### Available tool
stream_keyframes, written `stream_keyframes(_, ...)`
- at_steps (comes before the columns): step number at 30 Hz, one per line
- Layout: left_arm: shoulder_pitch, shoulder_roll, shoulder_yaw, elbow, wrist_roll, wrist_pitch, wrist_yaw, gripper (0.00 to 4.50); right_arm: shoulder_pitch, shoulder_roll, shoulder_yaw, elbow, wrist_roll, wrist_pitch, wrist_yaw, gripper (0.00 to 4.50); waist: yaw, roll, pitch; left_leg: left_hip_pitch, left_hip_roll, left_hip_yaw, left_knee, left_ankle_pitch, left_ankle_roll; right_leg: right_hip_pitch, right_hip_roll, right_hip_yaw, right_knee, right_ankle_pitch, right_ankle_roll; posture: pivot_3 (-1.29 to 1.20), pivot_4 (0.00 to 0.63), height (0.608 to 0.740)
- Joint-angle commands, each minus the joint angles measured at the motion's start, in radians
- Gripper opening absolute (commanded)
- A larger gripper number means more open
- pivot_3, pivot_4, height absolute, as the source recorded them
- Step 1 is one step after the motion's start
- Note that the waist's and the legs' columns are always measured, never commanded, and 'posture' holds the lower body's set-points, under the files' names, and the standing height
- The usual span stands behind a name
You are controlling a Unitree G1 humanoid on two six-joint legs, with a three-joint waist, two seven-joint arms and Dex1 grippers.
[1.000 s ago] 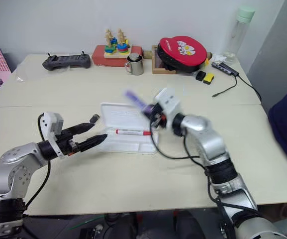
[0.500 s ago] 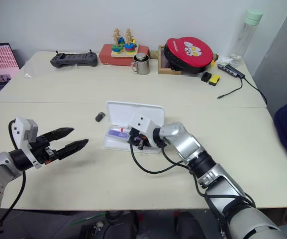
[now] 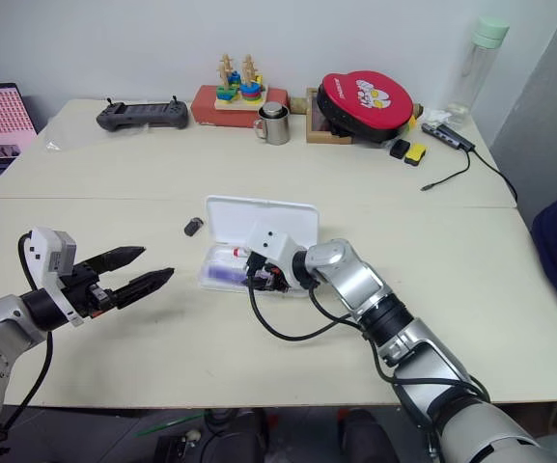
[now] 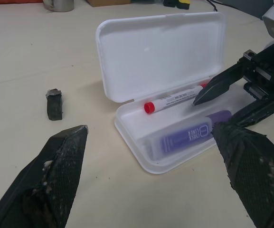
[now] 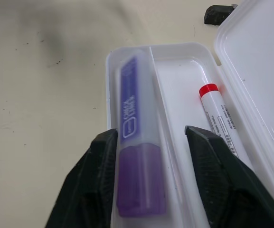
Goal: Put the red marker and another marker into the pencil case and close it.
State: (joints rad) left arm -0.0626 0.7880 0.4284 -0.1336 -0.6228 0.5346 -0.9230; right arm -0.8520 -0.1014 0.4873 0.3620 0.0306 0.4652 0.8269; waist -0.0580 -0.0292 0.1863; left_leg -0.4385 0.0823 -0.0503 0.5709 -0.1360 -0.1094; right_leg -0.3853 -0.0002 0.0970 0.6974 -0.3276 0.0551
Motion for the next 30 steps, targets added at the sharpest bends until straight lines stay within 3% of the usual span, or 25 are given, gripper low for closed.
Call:
stream_keyframes(1,-0.047,-0.003,0.005,0.001,-0.019,0.010,0.020,4.50,-0.020,0.001,-0.043,-0.032,0.005,-0.017,0.002,3.25,0.001,0.000,0.000,0.000,0.000,0.000,0.000,0.000,0.000,0.000,0.000,0.000,0.000,0.000,0.000,0.00,0.150,0.740)
stream_keyframes(5,-0.107,-0.022,-0.021,0.058,0.034,-0.006,0.090,4.50,-0.029,0.017,-0.114,-0.086,0.050,-0.055,-0.001,4.24,0.001,0.000,0.000,0.000,0.000,0.000,0.000,0.000,0.000,0.000,0.000,0.000,0.000,0.000,0.000,0.00,0.150,0.740)
stream_keyframes(7,-0.147,-0.033,-0.067,0.103,0.088,-0.019,0.133,4.50,-0.033,0.030,-0.176,-0.160,0.095,-0.079,-0.014,4.49,0.002,0.000,0.000,0.000,0.000,0.000,0.000,0.000,0.000,0.000,0.000,0.000,0.000,0.000,0.000,0.00,0.150,0.740)
stream_keyframes(13,-0.329,-0.093,-0.190,0.354,0.274,-0.069,0.301,4.50,-0.015,0.015,-0.285,-0.396,0.190,0.043,-0.064,4.49,0.008,-0.001,-0.001,-0.001,0.000,-0.001,0.000,0.000,0.000,0.001,0.001,-0.001,0.000,0.000,0.000,0.00,0.150,0.740)
stream_keyframes(19,-0.568,-0.172,-0.304,0.686,0.392,-0.200,0.297,4.50,0.057,-0.050,-0.304,-0.488,0.166,0.101,-0.148,4.49,0.028,-0.002,-0.001,0.000,0.000,-0.002,0.000,0.000,0.000,0.001,0.001,-0.002,0.001,0.000,0.000,0.00,0.150,0.740)
stream_keyframes(28,-0.768,-0.243,-0.381,1.035,0.498,-0.331,0.261,4.50,0.105,-0.072,-0.307,-0.609,0.183,0.175,-0.231,4.49,0.023,-0.002,-0.001,-0.006,-0.001,-0.002,0.002,0.000,0.000,-0.003,0.001,-0.002,0.001,0.002,0.002,0.00,0.150,0.740)
stream_keyframes(30,-0.782,-0.237,-0.380,1.063,0.515,-0.343,0.277,4.13,0.104,-0.082,-0.314,-0.618,0.186,0.181,-0.242,4.50,0.023,-0.002,-0.001,-0.006,-0.001,-0.002,0.002,0.000,0.000,-0.003,0.001,-0.002,0.001,0.002,0.002,0.00,0.150,0.740)
